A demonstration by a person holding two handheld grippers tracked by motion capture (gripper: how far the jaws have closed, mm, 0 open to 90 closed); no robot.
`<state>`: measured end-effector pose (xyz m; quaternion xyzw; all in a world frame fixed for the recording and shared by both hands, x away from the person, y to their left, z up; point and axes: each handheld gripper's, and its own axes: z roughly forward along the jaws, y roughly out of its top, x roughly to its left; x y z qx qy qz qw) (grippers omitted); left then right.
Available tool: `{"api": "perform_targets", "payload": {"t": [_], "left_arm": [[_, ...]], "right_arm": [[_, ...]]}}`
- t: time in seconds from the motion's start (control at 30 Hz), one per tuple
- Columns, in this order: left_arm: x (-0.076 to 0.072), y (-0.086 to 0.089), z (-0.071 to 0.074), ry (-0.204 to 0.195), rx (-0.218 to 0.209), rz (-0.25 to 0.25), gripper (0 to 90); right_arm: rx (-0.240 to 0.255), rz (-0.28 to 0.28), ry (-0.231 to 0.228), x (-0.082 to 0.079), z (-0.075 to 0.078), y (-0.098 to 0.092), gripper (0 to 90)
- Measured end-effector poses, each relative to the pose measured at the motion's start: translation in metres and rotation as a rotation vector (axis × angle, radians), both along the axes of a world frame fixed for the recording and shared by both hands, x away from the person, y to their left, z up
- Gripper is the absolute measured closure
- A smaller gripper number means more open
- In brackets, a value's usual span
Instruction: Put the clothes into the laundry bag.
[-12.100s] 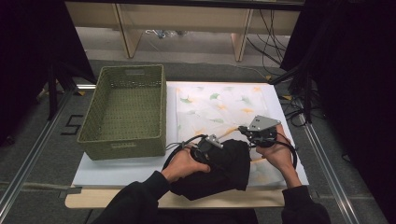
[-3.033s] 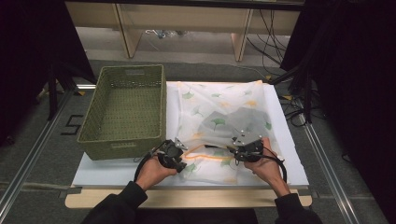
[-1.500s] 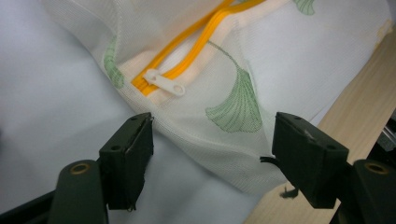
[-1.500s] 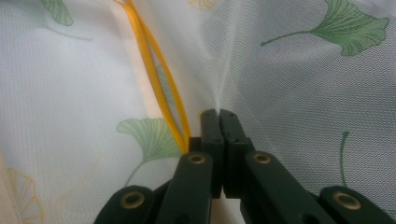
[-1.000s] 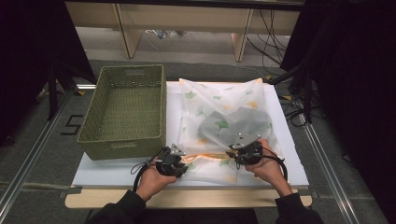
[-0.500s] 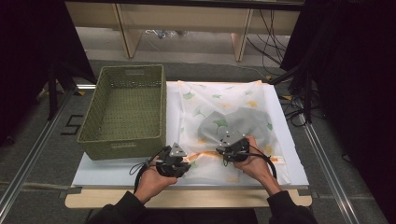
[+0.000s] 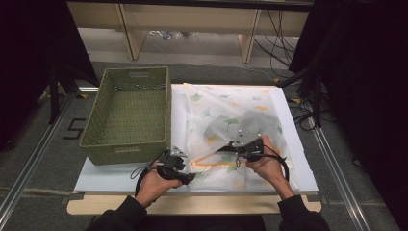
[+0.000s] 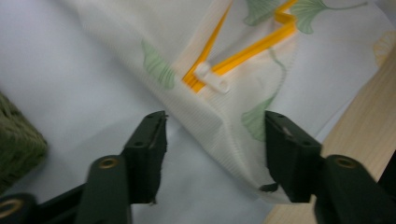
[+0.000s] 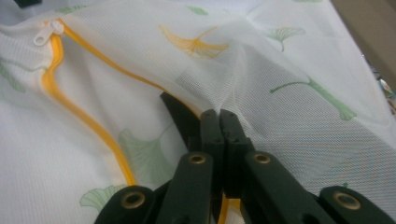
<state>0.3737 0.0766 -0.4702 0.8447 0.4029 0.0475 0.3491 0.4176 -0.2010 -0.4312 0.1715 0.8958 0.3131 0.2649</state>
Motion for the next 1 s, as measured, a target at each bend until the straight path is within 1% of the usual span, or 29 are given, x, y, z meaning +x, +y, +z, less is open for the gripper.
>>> {"api": "perform_targets", "payload": {"t": [0.07,0.1,0.13,0.17,0.2,0.23,0.27,0.33,0.4,0.47,0.5,0.53,0.57,0.6,0.63,0.67,0.7,0.73,0.77,0.8,0.83,0.87,0.9,0.93,0.97,1.0], "left_arm": [[0.003,0.000,-0.002,0.023,-0.037,0.014,39.6],[0.005,0.000,-0.002,0.031,-0.045,0.006,39.1],[0.006,-0.001,-0.003,0.037,-0.065,0.018,38.0],[0.007,-0.001,-0.003,0.044,-0.059,0.016,37.8],[0.009,-0.002,-0.004,0.045,-0.067,0.017,37.9],[0.010,-0.003,-0.005,0.045,-0.075,0.008,38.3],[0.011,-0.003,-0.005,0.044,-0.077,-0.018,39.1],[0.009,-0.008,-0.006,0.050,-0.099,-0.003,42.1],[0.009,-0.009,-0.006,0.042,-0.090,-0.040,47.2],[0.009,-0.010,-0.008,0.041,-0.111,-0.046,55.3],[0.008,-0.012,-0.009,0.046,-0.122,-0.038,57.1],[0.008,-0.012,-0.011,0.048,-0.128,-0.043,60.4],[0.008,-0.010,-0.011,0.042,-0.093,-0.065,63.0],[0.007,-0.012,-0.012,0.041,-0.095,-0.038,65.3],[0.008,-0.011,-0.012,0.030,-0.088,-0.032,71.2],[0.007,-0.010,-0.010,0.012,-0.096,-0.026,75.7],[0.007,-0.010,-0.010,0.012,-0.096,-0.026,81.7],[0.007,-0.008,-0.009,0.014,-0.096,-0.028,81.7],[0.007,-0.007,-0.007,-0.002,-0.095,-0.022,82.9],[0.007,-0.006,-0.006,-0.006,-0.095,-0.024,84.2],[0.006,-0.005,-0.005,-0.014,-0.102,-0.030,84.8],[0.005,-0.004,-0.004,-0.015,-0.100,-0.028,85.0],[0.005,-0.003,-0.003,-0.030,-0.088,-0.029,85.0],[0.003,-0.002,-0.001,-0.042,-0.080,-0.039,84.9],[0.002,-0.003,-0.001,-0.043,-0.090,-0.030,84.9],[0.002,-0.001,0.000,-0.049,-0.090,-0.044,84.9]], "right_arm": [[0.013,-0.005,-0.006,0.000,0.004,-0.002,90.0],[0.018,-0.003,-0.017,0.000,0.006,-0.003,90.0],[0.022,-0.005,-0.023,0.001,0.007,-0.005,90.0],[0.026,-0.008,-0.023,0.001,0.008,-0.006,90.0],[0.029,-0.013,-0.022,0.001,0.009,-0.007,90.0],[0.038,-0.017,-0.020,0.001,0.010,-0.009,90.0],[0.046,-0.020,-0.016,0.001,0.011,-0.010,90.0],[0.049,-0.022,-0.020,0.001,0.011,-0.011,90.0],[0.050,-0.023,-0.020,0.001,0.011,-0.011,90.0],[0.049,-0.023,-0.021,0.001,0.011,-0.011,90.0],[0.050,-0.023,-0.022,0.001,0.011,-0.011,90.0],[0.052,-0.024,-0.022,0.001,0.011,-0.011,90.0],[0.054,-0.025,-0.015,0.001,0.011,-0.012,90.0],[0.057,-0.026,-0.013,0.001,0.011,-0.012,90.0],[0.051,-0.023,-0.017,0.002,0.011,-0.012,90.0],[0.046,-0.014,-0.016,0.002,0.010,-0.012,90.0],[0.046,-0.014,-0.016,0.002,0.010,-0.012,90.0],[0.045,-0.020,0.005,0.001,0.009,-0.011,90.0],[0.048,-0.021,0.006,0.001,0.008,-0.011,90.0],[0.052,-0.021,0.014,0.002,0.005,-0.011,90.0],[0.048,-0.023,0.034,0.002,0.003,-0.011,88.7],[0.048,-0.029,0.056,0.001,0.001,-0.010,86.2],[0.051,-0.031,0.062,0.002,-0.001,-0.010,82.2],[0.064,-0.039,0.088,0.001,-0.003,-0.010,78.3],[0.067,-0.041,0.101,0.001,-0.003,-0.010,74.6],[0.072,-0.047,0.098,0.001,-0.003,-0.010,70.0]]}}
